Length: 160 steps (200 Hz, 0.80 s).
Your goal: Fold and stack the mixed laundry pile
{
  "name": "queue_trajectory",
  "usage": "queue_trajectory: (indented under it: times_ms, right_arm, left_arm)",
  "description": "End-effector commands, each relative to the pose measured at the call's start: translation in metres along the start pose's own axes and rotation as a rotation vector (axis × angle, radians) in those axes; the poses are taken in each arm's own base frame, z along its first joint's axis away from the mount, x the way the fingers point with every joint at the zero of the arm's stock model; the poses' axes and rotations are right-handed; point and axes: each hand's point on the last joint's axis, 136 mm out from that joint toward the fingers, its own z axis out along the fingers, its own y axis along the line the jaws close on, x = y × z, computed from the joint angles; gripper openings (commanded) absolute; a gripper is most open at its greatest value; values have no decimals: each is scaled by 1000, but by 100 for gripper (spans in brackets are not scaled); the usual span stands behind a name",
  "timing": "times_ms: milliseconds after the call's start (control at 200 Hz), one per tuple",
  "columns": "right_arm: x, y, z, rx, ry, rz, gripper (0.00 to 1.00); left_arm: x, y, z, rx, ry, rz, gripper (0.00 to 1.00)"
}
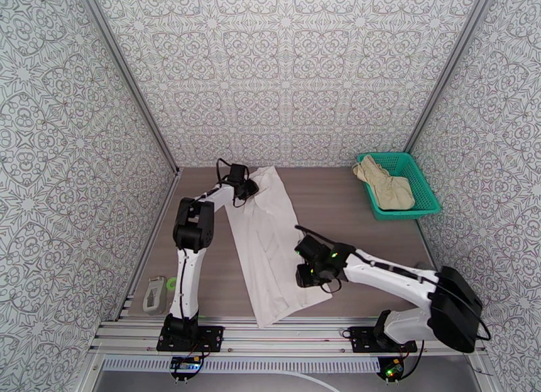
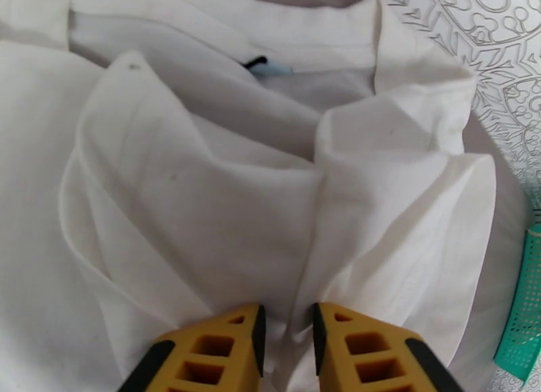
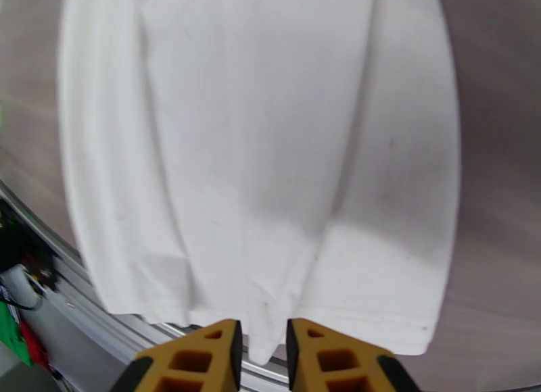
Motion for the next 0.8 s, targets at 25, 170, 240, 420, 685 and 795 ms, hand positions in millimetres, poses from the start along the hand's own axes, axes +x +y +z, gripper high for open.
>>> queue_trajectory:
  times_ms: [25,170,240,420,685,795]
  right_arm:
    - [-19,-27,-25,55,-50,29,28]
    - [-30,-33,-20,32,-40,12,28]
    - [-33,-22,-12,-9,-6,-41,27]
    - [-28,22,11,-133,53,-143,28]
    - [50,83,53,-223,251,-328,37]
    - [65,88,64,-228,289,-329,39]
  left_arm:
    - [44,-4,36,27,123,1,27]
    - [44,-14,48,106,131,-13,27]
    - [43,-14,51,121,132,-15,27]
    - [30,-21,52,168,115,-1,27]
    - [31,-16,49,153,129,18,27]
    - [29,-13,47,148,130,25,27]
